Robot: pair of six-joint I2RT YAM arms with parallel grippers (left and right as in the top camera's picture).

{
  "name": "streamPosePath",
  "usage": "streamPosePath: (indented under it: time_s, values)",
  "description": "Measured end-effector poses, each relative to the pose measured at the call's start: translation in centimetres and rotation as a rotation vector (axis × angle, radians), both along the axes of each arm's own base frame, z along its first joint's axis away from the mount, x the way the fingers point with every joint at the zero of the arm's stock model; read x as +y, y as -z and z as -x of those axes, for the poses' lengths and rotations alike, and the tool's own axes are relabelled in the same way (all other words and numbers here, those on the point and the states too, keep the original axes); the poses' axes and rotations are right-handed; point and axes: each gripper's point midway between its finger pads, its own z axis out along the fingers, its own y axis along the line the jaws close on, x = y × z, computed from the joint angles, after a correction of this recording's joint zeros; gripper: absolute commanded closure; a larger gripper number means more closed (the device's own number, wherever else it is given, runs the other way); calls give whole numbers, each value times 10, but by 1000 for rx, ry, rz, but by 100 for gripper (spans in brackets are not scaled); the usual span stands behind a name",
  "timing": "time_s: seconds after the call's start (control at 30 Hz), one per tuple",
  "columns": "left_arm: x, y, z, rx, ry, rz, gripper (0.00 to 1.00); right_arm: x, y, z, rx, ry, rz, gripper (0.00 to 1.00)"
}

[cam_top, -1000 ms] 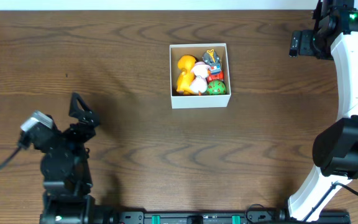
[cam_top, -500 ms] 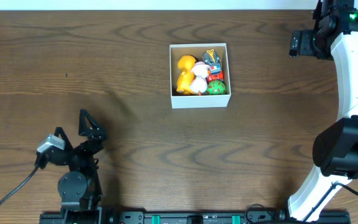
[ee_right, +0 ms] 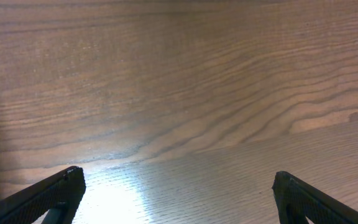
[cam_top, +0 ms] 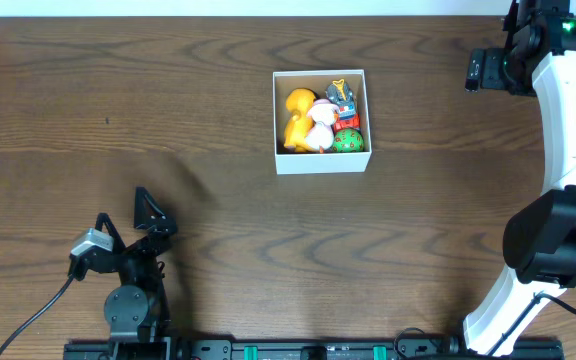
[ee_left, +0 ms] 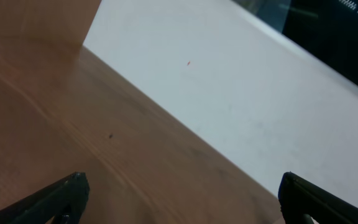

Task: Pack container

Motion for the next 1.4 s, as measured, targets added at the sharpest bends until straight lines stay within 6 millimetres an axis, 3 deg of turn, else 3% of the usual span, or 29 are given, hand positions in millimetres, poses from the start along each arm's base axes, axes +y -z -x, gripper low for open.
streamPosePath:
  time_s: [0.37, 0.8, 1.4]
  values:
    - [-7, 22, -1, 96, 42, -1, 2, 0, 0, 0, 0, 0, 0, 1]
    - [-22, 24, -4, 150, 137, -130, 2, 0, 0, 0, 0, 0, 0, 1]
    - [-23, 24, -4, 155, 146, -148, 2, 0, 0, 0, 0, 0, 0, 1]
